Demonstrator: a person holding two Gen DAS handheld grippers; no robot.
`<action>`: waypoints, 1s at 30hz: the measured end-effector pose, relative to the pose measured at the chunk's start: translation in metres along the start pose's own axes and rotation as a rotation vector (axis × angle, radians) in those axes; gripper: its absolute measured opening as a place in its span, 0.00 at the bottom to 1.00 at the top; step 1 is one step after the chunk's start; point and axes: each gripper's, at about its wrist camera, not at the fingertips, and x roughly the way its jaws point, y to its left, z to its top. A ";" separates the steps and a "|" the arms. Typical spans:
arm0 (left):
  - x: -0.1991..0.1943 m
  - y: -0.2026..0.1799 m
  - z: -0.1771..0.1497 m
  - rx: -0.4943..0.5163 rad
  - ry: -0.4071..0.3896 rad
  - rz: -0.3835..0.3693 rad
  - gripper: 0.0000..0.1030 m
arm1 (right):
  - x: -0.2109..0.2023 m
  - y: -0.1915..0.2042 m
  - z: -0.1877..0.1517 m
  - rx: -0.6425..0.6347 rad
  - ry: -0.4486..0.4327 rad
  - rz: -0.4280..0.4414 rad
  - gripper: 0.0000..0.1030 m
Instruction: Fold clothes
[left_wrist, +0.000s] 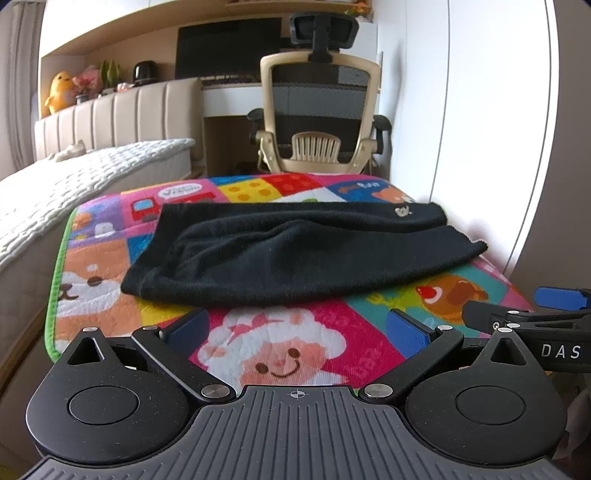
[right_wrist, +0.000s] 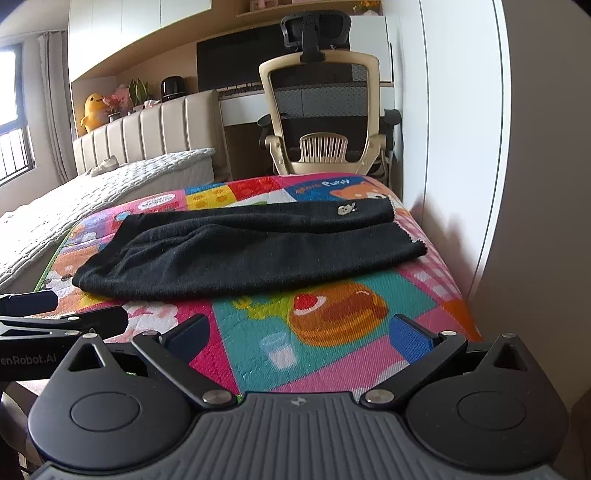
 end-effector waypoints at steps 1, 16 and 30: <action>0.000 0.000 0.000 -0.002 0.004 0.001 1.00 | 0.001 0.000 0.000 0.000 0.005 0.000 1.00; 0.003 0.005 -0.002 -0.032 0.042 0.004 1.00 | 0.006 0.000 -0.001 -0.002 0.047 0.000 1.00; 0.005 0.005 -0.003 -0.035 0.052 0.004 1.00 | 0.007 -0.002 -0.001 -0.005 0.051 0.003 1.00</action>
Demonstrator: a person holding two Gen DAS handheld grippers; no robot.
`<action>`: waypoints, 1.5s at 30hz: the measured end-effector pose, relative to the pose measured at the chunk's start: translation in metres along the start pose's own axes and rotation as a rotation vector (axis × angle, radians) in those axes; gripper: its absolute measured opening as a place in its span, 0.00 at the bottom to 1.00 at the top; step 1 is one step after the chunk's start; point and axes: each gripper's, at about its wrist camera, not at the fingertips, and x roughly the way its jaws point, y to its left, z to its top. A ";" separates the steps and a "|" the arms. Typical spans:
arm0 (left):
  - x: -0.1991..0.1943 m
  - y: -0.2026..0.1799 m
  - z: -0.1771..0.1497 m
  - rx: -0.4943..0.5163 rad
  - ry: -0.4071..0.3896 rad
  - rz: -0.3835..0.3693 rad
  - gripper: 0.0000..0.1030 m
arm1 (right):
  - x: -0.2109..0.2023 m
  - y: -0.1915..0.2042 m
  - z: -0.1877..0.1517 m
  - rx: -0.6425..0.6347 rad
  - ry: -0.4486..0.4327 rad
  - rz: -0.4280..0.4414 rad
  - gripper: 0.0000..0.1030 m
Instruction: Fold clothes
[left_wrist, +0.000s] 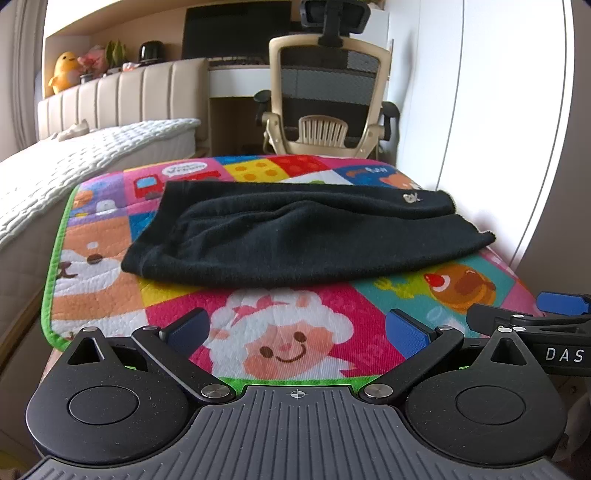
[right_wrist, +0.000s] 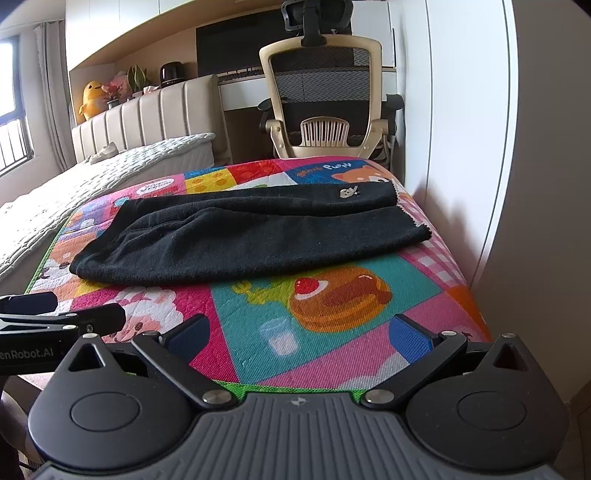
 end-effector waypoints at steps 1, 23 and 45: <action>0.000 0.000 0.000 0.000 0.000 0.000 1.00 | 0.000 0.000 0.000 0.000 0.000 0.000 1.00; 0.002 -0.001 -0.002 0.000 0.011 -0.003 1.00 | -0.001 0.003 -0.001 -0.004 -0.002 0.002 1.00; 0.002 -0.001 -0.002 -0.003 0.015 -0.003 1.00 | 0.000 0.002 -0.001 -0.006 0.001 0.007 1.00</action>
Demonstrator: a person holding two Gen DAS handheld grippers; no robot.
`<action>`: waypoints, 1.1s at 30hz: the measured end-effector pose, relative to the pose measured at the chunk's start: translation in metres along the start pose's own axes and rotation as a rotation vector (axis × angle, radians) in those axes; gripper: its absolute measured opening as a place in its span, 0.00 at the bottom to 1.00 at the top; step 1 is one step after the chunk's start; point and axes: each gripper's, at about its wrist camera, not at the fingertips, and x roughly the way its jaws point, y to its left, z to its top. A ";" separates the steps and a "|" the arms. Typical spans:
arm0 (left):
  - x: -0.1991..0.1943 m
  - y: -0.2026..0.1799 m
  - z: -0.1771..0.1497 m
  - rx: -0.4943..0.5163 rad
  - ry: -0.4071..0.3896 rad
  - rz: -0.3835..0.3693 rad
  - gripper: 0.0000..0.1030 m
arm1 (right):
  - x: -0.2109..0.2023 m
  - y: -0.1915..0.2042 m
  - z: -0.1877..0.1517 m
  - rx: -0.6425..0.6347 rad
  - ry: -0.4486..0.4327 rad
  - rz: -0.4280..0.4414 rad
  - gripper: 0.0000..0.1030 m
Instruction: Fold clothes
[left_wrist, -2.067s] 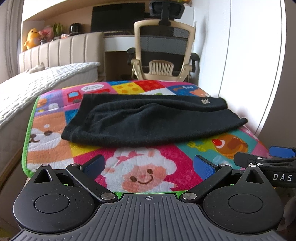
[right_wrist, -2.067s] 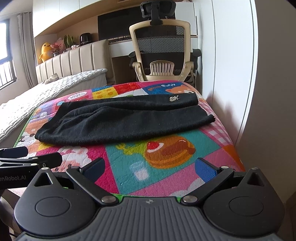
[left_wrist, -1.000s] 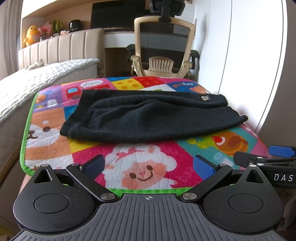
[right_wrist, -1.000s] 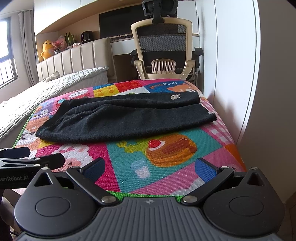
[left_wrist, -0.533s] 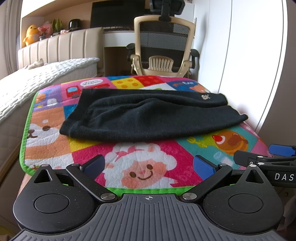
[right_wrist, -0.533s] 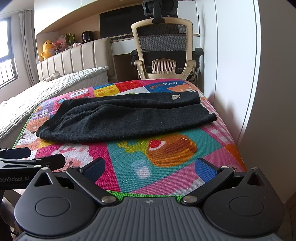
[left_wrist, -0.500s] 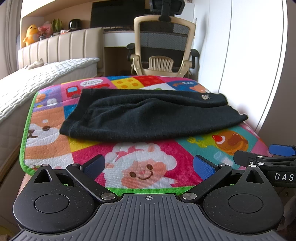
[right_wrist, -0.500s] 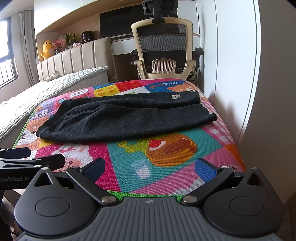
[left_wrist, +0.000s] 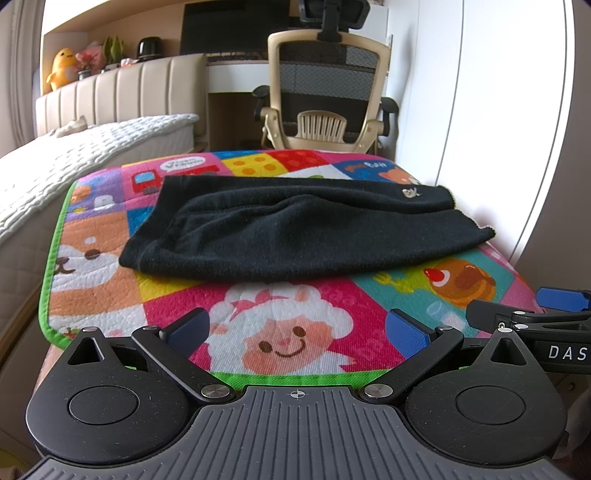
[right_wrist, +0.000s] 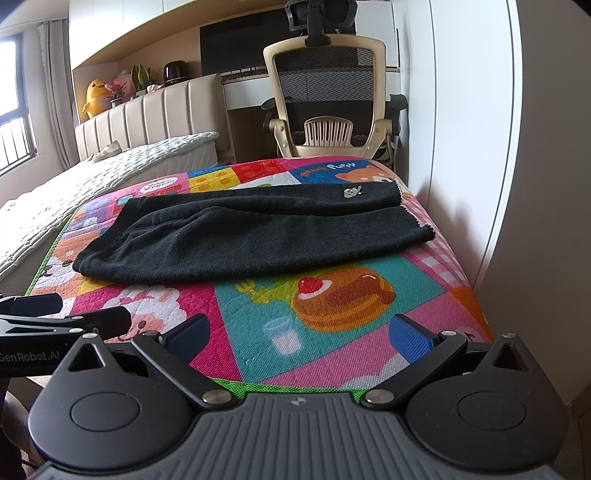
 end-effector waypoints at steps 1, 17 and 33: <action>0.000 0.000 0.000 0.001 -0.001 0.000 1.00 | 0.000 0.000 0.000 0.000 0.000 0.000 1.00; 0.002 0.001 -0.001 -0.007 0.004 -0.002 1.00 | 0.001 0.000 -0.001 0.006 0.008 0.004 1.00; 0.035 0.011 0.017 -0.039 0.058 -0.029 1.00 | 0.043 -0.012 0.019 -0.013 0.039 0.030 1.00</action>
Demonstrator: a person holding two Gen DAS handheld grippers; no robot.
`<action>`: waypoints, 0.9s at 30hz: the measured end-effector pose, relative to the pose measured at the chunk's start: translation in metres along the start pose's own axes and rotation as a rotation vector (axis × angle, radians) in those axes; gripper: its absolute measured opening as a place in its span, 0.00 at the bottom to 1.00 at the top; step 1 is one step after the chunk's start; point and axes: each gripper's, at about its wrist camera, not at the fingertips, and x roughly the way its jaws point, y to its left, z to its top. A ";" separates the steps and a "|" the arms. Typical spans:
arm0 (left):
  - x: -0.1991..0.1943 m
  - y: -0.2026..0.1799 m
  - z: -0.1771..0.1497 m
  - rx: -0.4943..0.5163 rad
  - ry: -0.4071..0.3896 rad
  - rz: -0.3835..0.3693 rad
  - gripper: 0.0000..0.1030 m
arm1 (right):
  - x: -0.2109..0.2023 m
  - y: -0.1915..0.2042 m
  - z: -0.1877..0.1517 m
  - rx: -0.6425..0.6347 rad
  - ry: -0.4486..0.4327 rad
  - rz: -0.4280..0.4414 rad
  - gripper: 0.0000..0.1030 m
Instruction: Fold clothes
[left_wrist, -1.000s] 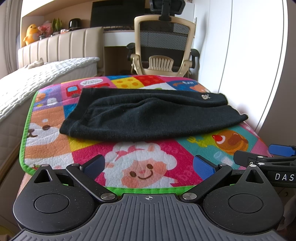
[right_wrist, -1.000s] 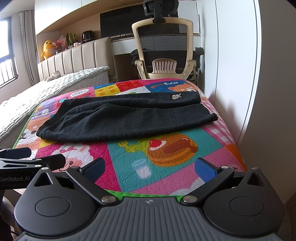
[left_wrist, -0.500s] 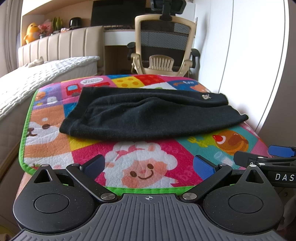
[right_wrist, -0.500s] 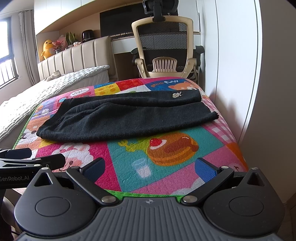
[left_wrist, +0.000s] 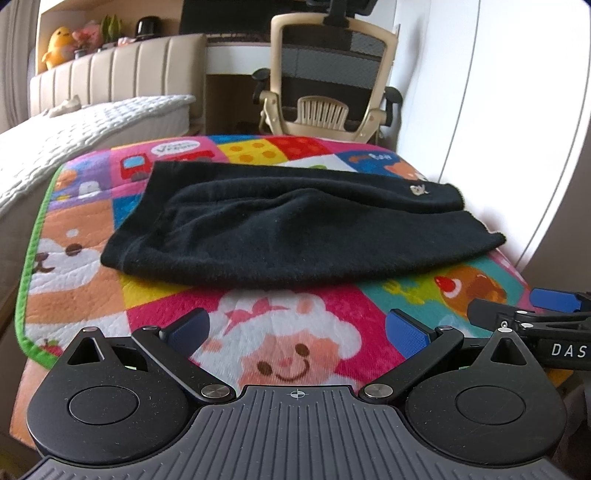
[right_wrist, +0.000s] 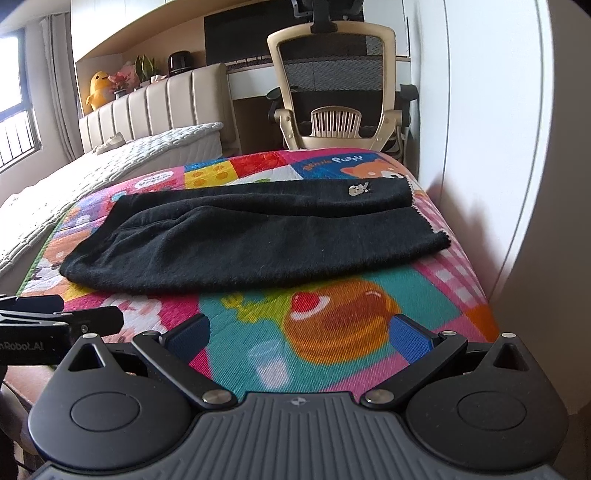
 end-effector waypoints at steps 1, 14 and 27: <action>0.003 0.000 0.002 -0.001 0.002 -0.001 1.00 | 0.004 -0.001 0.003 0.000 0.001 0.001 1.00; 0.057 0.018 0.050 -0.064 -0.005 -0.053 1.00 | 0.060 -0.015 0.053 0.048 -0.076 0.053 1.00; 0.120 0.028 0.069 -0.045 -0.022 -0.020 1.00 | 0.111 -0.022 0.047 0.150 -0.015 0.037 1.00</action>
